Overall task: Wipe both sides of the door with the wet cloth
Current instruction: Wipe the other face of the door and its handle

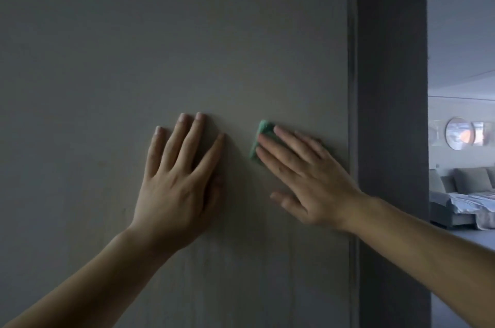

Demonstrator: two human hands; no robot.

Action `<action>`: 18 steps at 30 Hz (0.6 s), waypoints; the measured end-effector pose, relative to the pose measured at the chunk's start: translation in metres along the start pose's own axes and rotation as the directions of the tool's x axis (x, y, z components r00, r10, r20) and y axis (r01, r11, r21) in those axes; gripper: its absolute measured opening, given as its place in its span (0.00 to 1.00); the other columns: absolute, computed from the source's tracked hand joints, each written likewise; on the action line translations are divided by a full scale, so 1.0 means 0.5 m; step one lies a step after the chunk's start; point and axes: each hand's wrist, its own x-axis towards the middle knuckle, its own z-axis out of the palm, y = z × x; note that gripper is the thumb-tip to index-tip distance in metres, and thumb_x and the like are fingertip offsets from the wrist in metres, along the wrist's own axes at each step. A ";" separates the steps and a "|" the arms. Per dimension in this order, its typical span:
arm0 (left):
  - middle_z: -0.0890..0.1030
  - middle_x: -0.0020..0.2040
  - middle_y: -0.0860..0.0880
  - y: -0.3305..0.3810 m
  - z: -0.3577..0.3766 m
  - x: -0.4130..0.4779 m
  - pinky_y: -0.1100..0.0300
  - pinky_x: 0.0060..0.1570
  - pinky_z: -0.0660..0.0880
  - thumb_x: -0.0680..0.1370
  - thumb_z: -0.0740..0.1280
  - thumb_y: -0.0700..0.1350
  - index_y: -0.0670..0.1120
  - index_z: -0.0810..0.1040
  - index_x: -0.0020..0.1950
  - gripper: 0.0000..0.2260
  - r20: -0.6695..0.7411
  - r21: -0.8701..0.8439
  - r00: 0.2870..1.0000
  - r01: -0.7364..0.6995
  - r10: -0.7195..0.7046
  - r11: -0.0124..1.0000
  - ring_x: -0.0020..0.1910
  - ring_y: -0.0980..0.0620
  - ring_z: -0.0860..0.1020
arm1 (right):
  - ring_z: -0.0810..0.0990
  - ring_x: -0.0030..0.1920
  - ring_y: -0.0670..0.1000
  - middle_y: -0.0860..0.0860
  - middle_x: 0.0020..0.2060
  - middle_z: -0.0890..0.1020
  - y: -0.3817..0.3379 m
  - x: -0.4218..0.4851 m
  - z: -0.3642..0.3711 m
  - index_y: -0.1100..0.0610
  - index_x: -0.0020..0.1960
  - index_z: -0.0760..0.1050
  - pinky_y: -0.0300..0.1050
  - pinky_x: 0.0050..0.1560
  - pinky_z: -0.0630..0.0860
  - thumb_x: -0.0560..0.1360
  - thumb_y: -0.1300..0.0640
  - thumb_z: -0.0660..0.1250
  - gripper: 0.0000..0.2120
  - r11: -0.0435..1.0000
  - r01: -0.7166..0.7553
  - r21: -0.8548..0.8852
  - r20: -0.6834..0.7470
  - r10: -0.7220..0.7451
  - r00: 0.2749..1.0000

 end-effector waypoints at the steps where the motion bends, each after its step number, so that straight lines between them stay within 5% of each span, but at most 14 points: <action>1: 0.60 0.81 0.37 0.002 0.001 0.002 0.34 0.78 0.53 0.82 0.57 0.53 0.44 0.69 0.78 0.26 -0.010 0.001 1.000 0.007 -0.007 1.000 0.82 0.36 0.55 | 0.55 0.81 0.61 0.56 0.81 0.58 0.043 0.020 -0.001 0.59 0.81 0.56 0.58 0.79 0.54 0.83 0.38 0.49 0.35 0.996 -0.087 -0.002 -0.030 0.087 0.996; 4: 0.60 0.81 0.37 0.011 0.005 0.006 0.33 0.78 0.52 0.82 0.58 0.51 0.43 0.70 0.78 0.25 -0.020 0.006 0.999 0.032 -0.031 0.999 0.82 0.35 0.55 | 0.55 0.81 0.63 0.59 0.81 0.58 0.163 0.090 -0.020 0.62 0.81 0.57 0.61 0.78 0.56 0.84 0.39 0.46 0.35 0.916 -0.395 0.064 -0.127 0.400 0.908; 6: 0.59 0.81 0.36 0.013 0.005 0.006 0.33 0.78 0.52 0.82 0.58 0.52 0.43 0.69 0.78 0.26 -0.010 0.015 0.999 0.032 -0.032 0.999 0.82 0.35 0.54 | 0.52 0.81 0.62 0.59 0.82 0.55 0.161 0.094 -0.015 0.62 0.82 0.55 0.61 0.80 0.53 0.83 0.40 0.50 0.35 0.880 -0.462 0.112 -0.143 0.474 0.869; 10: 0.57 0.82 0.37 0.015 0.000 0.005 0.33 0.78 0.50 0.83 0.57 0.53 0.43 0.67 0.79 0.27 0.022 0.014 0.999 0.039 -0.040 0.999 0.82 0.36 0.52 | 0.52 0.82 0.62 0.58 0.82 0.54 -0.012 -0.031 0.009 0.62 0.82 0.55 0.62 0.78 0.54 0.81 0.39 0.53 0.37 0.968 -0.246 0.052 -0.034 0.248 0.968; 13: 0.56 0.83 0.38 0.015 -0.010 -0.011 0.33 0.78 0.47 0.82 0.57 0.54 0.43 0.68 0.78 0.27 0.038 0.010 0.998 0.049 -0.049 0.999 0.83 0.38 0.52 | 0.54 0.81 0.61 0.57 0.82 0.57 -0.014 -0.079 0.020 0.60 0.82 0.55 0.62 0.79 0.55 0.83 0.39 0.51 0.35 0.997 -0.076 0.021 -0.034 0.076 0.996; 18: 0.57 0.82 0.37 0.014 -0.017 -0.080 0.31 0.78 0.45 0.81 0.57 0.53 0.43 0.69 0.77 0.26 0.065 0.020 0.992 0.107 -0.108 0.994 0.82 0.36 0.52 | 0.50 0.82 0.63 0.58 0.82 0.52 0.029 -0.034 0.010 0.62 0.82 0.53 0.62 0.80 0.49 0.81 0.40 0.51 0.37 0.851 -0.510 0.127 -0.057 0.520 0.852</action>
